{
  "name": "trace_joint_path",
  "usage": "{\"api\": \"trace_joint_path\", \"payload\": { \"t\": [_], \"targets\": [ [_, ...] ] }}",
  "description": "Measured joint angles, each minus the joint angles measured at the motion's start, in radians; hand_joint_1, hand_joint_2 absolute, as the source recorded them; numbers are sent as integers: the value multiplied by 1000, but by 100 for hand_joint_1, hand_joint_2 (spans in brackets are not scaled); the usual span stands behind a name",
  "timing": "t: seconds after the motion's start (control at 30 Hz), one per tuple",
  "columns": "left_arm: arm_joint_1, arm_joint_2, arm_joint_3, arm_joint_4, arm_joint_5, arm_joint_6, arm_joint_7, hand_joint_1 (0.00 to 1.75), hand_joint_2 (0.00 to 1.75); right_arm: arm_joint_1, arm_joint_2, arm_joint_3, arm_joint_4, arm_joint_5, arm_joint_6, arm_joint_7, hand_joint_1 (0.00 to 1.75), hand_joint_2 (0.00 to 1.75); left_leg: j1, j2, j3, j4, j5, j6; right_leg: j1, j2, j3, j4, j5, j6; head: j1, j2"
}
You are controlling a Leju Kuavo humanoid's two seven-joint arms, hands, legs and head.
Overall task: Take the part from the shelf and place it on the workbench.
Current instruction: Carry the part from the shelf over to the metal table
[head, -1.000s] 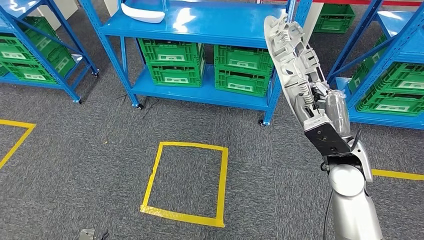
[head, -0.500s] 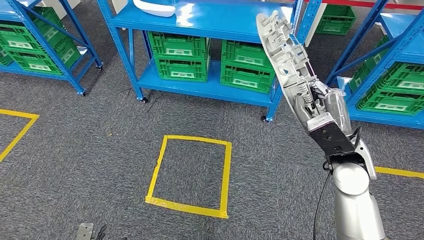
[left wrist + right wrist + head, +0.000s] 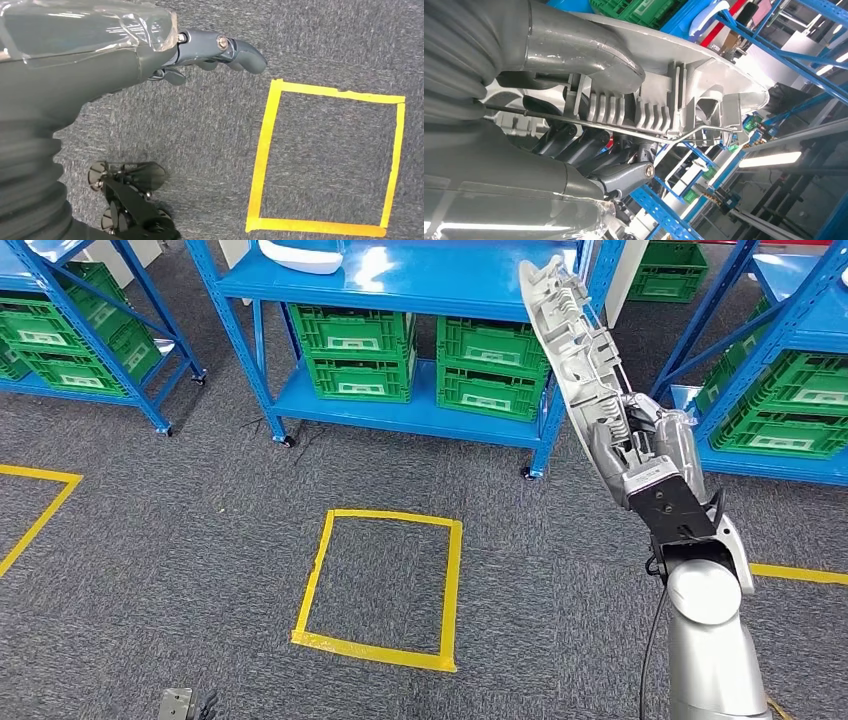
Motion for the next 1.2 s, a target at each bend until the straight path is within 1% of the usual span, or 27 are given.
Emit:
{"api": "trace_joint_path", "payload": {
  "t": [0.07,0.1,0.2,0.27,0.3,0.37,0.4,0.43,0.47,0.5,0.53,0.57,0.6,0.63,0.67,0.73,0.77,0.83,0.9,0.97,1.0,1.03,1.07,1.1,1.13,1.17,1.2],
  "targets": [
    [0,0,0,-4,0,0,0,0,175,1,2,-4,-3,0,0,0,175,175,1,-2,71,-138,52,2,0,1,1,-1,3,5,0,0],
    [0,0,0,-6,-1,-1,1,0,175,0,2,-6,-5,0,0,0,175,175,-1,-2,93,-180,62,6,1,1,-2,-1,6,10,0,0],
    [3,0,-1,-8,-4,-4,2,0,175,3,3,-11,-6,-2,1,-3,175,175,-9,-2,98,-206,63,24,3,1,-11,-9,17,30,1,0],
    [8,-2,-1,-9,-6,-7,0,0,175,6,2,-13,-6,-4,2,-7,175,175,-9,0,99,-218,75,42,2,1,-24,8,4,35,2,0],
    [10,-3,-2,-9,-8,-10,-1,0,175,8,1,-14,-6,-6,2,-9,175,175,-9,0,99,-225,80,51,2,1,-43,48,-18,30,2,0],
    [16,-6,-3,-10,-11,-16,-5,0,175,16,-2,-17,-6,-11,2,-16,175,175,-15,0,94,-228,87,63,5,1,-104,185,-80,16,4,0],
    [21,-8,-3,-10,-12,-19,-7,0,175,22,-4,-19,-6,-14,2,-19,175,175,-19,-1,91,-228,89,66,7,1,-132,250,-102,13,4,0],
    [26,-9,-3,-10,-12,-23,-9,0,175,27,-6,-21,-6,-17,1,-22,175,175,-23,-2,90,-227,91,68,9,1,-145,284,-111,14,4,0],
    [32,-9,-3,-10,-13,-28,-11,0,175,31,-8,-22,-6,-20,0,-25,175,175,-26,-2,88,-227,92,69,10,1,-137,275,-104,17,4,0],
    [36,-10,-3,-10,-13,-31,-13,0,175,34,-11,-23,-6,-24,0,-27,175,175,-28,-3,88,-225,92,69,11,1,-108,225,-84,22,4,0],
    [39,-10,-4,-10,-13,-34,-15,0,175,35,-14,-24,-6,-27,0,-29,175,175,-30,-3,87,-222,92,69,12,1,-66,150,-59,25,4,0],
    [41,-9,-4,-10,-14,-36,-18,0,175,36,-16,-24,-6,-31,-1,-30,175,175,-34,-4,84,-216,90,66,14,0,-26,81,-39,25,4,0],
    [42,-9,-4,-10,-14,-37,-22,0,175,37,-19,-24,-6,-35,-2,-32,175,175,-36,-5,80,-210,89,64,16,0,0,31,-26,21,3,0],
    [43,-8,-5,-9,-15,-37,-25,0,175,38,-21,-25,-6,-39,-3,-33,175,175,-38,-5,76,-206,89,60,19,0,12,6,-20,16,3,0],
    [46,-7,-5,-9,-16,-37,-28,0,175,39,-24,-25,-6,-42,-4,-34,175,175,-39,-4,72,-203,89,55,22,1,13,2,-19,10,2,0],
    [50,-3,-5,-6,-16,-36,-34,0,175,41,-28,-24,-6,-48,-7,-36,175,175,-37,-4,67,-199,88,47,17,2,10,0,-13,0,2,0],
    [52,-1,-5,-5,-15,-36,-37,0,175,42,-30,-24,-6,-51,-8,-38,175,175,-35,-4,61,-185,77,41,14,2,10,-1,-10,-3,0,0],
    [53,2,-6,-3,-13,-36,-41,0,175,43,-33,-24,-5,-56,-13,-40,175,175,-28,-4,25,-103,23,26,10,1,10,-2,-7,-9,-4,0],
    [53,2,-6,-3,-13,-37,-42,0,175,44,-35,-23,-5,-59,-17,-41,175,175,-22,-3,-9,-18,-23,17,10,1,8,-2,-6,-11,-6,0],
    [54,2,-6,-3,-12,-37,-42,0,175,44,-35,-23,-5,-59,-18,-42,175,175,-21,-3,-20,6,-35,15,11,1,7,-2,-6,-11,-6,0],
    [55,2,-6,-3,-12,-38,-42,0,175,46,-36,-23,-5,-59,-19,-42,175,175,-19,-2,-32,36,-43,13,11,1,7,-2,-6,-10,-6,0],
    [57,2,-6,-3,-12,-41,-42,0,175,47,-38,-23,-5,-60,-21,-41,175,175,-17,-1,-18,18,-25,13,11,1,8,-1,-6,-10,-6,0],
    [58,2,-6,-3,-12,-44,-42,0,175,48,-39,-22,-5,-60,-22,-41,175,175,-15,1,8,-24,3,16,12,1,10,-1,-6,-10,-6,0],
    [60,4,-6,-3,-12,-47,-42,0,175,50,-41,-22,-5,-61,-24,-40,175,175,-16,7,40,-78,27,21,14,0,11,-2,-5,-9,-6,0],
    [60,5,-6,-3,-12,-48,-42,0,175,49,-41,-21,-5,-61,-25,-39,175,175,-19,12,82,-159,58,28,15,0,11,-2,-4,-6,-6,0],
    [60,6,-7,-3,-12,-49,-42,0,175,48,-42,-20,-5,-61,-26,-38,175,175,-24,17,97,-193,63,35,17,-2,9,-3,-3,-4,-6,0],
    [59,8,-7,-3,-12,-49,-42,0,175,48,-42,-20,-5,-61,-27,-37,175,175,-28,19,99,-204,59,40,18,-5,6,-4,-1,0,-6,0]
  ]
}}
